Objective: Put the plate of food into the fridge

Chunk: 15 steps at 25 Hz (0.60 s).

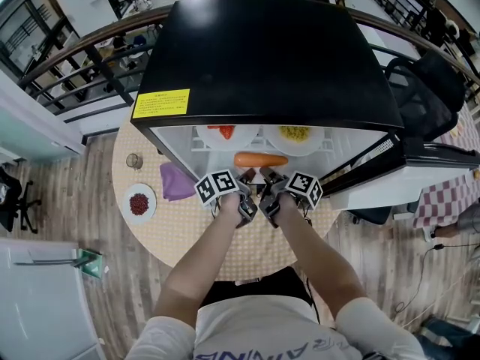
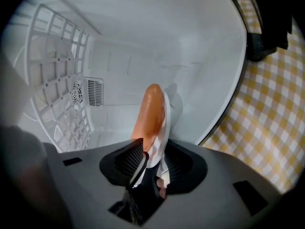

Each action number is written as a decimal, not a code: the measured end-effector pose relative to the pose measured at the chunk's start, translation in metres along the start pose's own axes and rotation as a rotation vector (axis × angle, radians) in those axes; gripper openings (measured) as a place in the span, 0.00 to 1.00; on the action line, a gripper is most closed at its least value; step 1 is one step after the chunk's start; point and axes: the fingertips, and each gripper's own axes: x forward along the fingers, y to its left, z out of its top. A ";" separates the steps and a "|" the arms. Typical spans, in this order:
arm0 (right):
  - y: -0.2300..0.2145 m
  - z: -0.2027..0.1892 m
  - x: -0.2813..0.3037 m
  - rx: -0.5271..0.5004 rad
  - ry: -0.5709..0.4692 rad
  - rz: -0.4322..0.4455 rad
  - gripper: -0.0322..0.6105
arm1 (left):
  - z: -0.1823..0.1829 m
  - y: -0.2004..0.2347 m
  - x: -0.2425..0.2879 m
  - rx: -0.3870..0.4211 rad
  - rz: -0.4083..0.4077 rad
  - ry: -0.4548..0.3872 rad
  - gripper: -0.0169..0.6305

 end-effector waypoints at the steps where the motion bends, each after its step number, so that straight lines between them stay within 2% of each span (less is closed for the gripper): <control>1: 0.000 0.000 0.000 -0.034 0.009 -0.006 0.26 | -0.001 -0.002 0.001 0.025 -0.002 0.011 0.18; 7: 0.004 -0.002 0.000 -0.279 0.070 -0.051 0.29 | -0.008 -0.009 -0.001 0.195 0.004 0.062 0.22; 11: 0.004 -0.006 -0.002 -0.356 0.087 -0.077 0.30 | -0.008 -0.009 -0.004 0.262 0.013 0.068 0.22; 15: -0.005 -0.006 -0.004 -0.447 0.092 -0.139 0.30 | -0.010 -0.006 -0.004 0.291 0.034 0.060 0.22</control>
